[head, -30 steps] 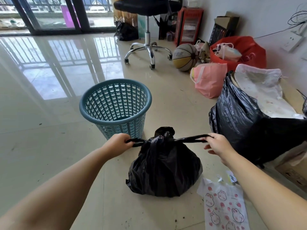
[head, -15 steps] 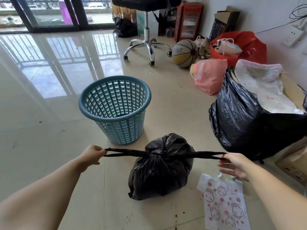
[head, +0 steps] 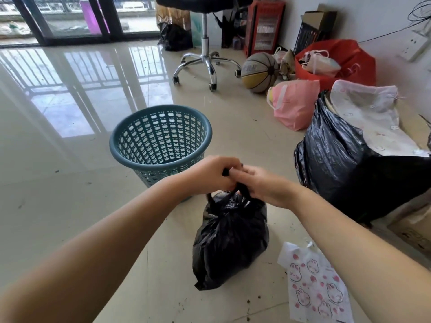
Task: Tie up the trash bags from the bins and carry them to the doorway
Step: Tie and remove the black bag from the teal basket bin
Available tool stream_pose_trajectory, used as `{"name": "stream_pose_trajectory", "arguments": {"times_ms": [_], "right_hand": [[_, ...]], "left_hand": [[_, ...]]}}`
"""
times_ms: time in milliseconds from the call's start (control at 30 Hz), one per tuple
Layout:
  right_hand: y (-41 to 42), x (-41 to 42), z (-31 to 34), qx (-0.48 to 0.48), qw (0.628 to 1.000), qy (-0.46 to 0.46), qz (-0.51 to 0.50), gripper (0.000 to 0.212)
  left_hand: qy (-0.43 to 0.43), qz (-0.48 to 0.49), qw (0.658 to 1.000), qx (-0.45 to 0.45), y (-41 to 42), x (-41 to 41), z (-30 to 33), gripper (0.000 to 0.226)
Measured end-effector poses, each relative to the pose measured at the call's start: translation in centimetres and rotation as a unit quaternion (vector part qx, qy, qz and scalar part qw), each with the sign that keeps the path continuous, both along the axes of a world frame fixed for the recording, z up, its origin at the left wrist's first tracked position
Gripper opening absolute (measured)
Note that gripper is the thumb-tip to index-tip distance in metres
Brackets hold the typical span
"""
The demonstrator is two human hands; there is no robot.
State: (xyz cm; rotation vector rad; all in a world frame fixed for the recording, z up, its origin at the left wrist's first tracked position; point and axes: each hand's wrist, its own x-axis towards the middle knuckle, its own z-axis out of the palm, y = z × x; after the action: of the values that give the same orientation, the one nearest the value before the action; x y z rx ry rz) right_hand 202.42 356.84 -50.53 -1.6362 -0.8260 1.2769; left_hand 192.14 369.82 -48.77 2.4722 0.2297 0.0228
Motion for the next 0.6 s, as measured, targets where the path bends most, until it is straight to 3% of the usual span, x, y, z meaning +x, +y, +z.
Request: {"name": "stream_pose_trajectory", "arguments": {"times_ms": [100,167,233,400,500,600], "right_hand": [[-0.1,-0.4,0.7,-0.027,0.993,-0.111,0.040,0.045],[-0.3,0.2,1.0,-0.016,0.991,-0.127,0.033,0.039],[-0.5,0.1,1.4,0.011,0.992,-0.121,0.027,0.036],[-0.8,0.7,1.6,0.080,0.982,-0.164,-0.051,0.025],[-1.3,2.1,0.1,0.067,0.975,-0.201,-0.066,0.022],[-2.0,2.6,-2.7,0.015,0.949,-0.313,-0.035,0.027]], "left_hand": [[-0.034,0.038,0.997,-0.057,0.2,0.1,-0.7,0.027],[-0.023,0.031,0.993,-0.112,0.3,0.0,-1.4,0.039],[0.013,0.012,0.985,-0.174,0.4,0.2,-1.8,0.035],[0.040,0.013,0.901,-0.432,0.9,0.3,-3.0,0.032],[0.043,0.045,0.908,-0.414,0.7,0.5,-4.0,0.019],[0.080,0.076,0.958,-0.265,1.1,0.7,-5.7,0.024]]}}
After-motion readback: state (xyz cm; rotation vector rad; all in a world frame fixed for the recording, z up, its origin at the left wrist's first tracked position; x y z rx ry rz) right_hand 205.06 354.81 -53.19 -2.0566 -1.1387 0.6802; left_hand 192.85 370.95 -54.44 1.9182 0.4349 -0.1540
